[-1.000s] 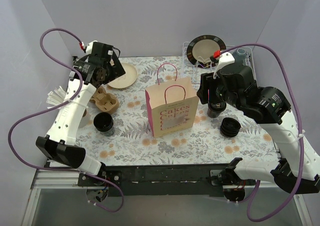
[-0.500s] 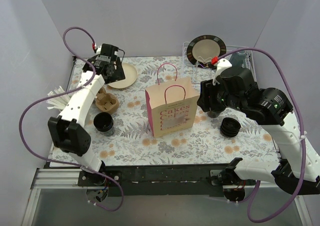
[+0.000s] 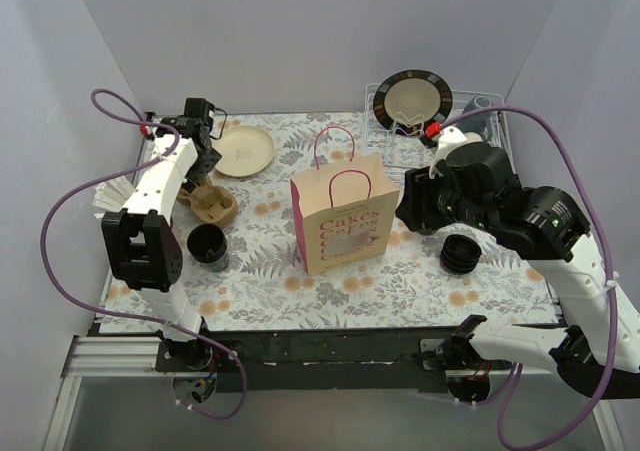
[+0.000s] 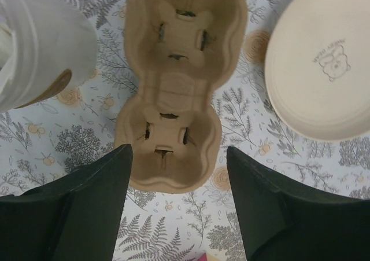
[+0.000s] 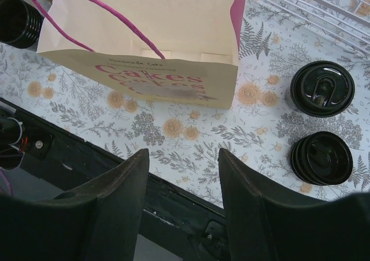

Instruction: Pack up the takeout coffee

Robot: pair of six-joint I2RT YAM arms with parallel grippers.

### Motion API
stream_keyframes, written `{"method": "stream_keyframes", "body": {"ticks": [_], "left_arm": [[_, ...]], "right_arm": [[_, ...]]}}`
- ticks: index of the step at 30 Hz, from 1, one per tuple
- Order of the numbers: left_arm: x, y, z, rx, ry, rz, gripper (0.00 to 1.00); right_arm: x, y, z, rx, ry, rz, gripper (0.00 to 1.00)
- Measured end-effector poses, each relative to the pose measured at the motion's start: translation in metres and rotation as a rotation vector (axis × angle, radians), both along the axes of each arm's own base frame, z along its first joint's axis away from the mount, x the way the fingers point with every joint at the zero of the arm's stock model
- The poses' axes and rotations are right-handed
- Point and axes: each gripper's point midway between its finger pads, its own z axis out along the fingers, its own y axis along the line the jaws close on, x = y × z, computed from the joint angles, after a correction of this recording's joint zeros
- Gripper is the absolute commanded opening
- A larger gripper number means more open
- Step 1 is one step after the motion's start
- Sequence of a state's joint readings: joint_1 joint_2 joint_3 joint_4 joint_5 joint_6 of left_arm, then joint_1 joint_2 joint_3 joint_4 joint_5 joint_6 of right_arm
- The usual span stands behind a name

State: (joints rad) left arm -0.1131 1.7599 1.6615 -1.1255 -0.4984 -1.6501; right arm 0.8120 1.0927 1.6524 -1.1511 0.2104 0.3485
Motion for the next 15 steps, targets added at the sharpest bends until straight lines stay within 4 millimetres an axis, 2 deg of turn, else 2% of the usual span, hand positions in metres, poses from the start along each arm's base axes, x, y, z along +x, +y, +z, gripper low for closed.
{"method": "stream_keyframes", "body": {"ticks": [3,9,15], "left_arm": [[-0.001,0.012,-0.006,-0.008,0.007,0.06,0.63],[0.011,0.012,-0.021,-0.011,0.002,0.05,0.61],[0.011,0.023,-0.04,-0.02,0.045,0.074,0.59]], "right_arm": [[-0.004,-0.004,-0.004,0.003,0.004,-0.008,0.59],[-0.004,-0.007,-0.005,0.006,0.003,-0.025,0.59],[-0.003,-0.007,-0.009,0.001,0.012,-0.039,0.59]]}}
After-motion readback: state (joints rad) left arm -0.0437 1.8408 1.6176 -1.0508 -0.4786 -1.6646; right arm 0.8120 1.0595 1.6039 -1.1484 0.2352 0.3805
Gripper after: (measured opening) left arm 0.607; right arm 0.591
